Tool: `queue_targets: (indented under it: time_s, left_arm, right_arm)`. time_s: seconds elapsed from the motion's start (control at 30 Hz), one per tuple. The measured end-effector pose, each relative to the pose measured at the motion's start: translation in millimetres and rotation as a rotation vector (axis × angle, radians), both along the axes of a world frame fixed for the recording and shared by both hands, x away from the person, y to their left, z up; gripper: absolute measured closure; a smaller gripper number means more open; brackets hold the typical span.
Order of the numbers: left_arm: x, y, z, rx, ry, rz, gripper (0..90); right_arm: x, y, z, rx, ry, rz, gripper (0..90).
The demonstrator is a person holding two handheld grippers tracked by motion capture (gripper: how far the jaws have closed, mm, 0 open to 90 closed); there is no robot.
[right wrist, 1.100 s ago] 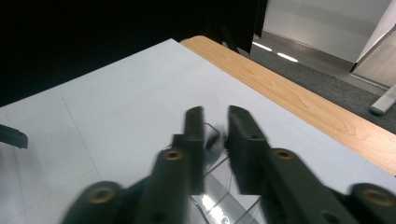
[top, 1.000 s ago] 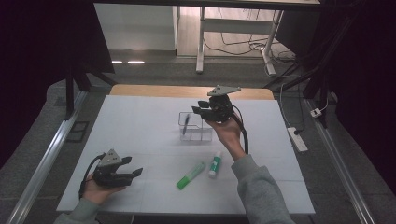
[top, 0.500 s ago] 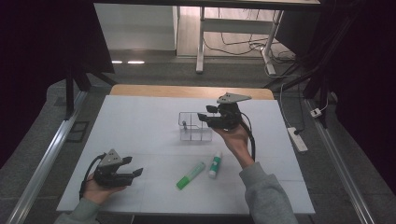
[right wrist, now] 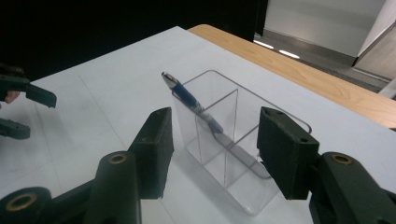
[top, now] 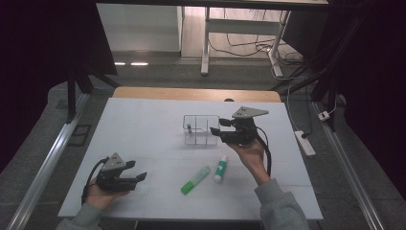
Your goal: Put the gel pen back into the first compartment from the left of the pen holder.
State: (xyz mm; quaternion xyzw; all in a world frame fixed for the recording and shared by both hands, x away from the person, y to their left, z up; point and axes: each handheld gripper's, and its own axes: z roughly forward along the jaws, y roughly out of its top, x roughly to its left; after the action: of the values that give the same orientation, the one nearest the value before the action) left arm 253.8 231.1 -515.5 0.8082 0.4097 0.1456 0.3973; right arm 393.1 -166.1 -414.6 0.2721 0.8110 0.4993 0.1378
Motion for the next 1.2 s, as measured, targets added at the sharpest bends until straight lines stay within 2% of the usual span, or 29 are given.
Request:
queue_targets:
  time_s: [0.53, 1.2]
  left_arm:
    - [5.4, 0.8, -0.9, -0.010, 0.004, -0.003, 32.6]
    - [6.9, 3.4, 1.2, -0.021, 0.000, 0.014, 32.7]
  right_arm:
    - [-23.0, -29.3, -13.6, -0.002, 0.021, -0.007, 44.7]
    - [-57.7, -81.1, -37.5, -0.075, 0.023, -0.052, 43.3]
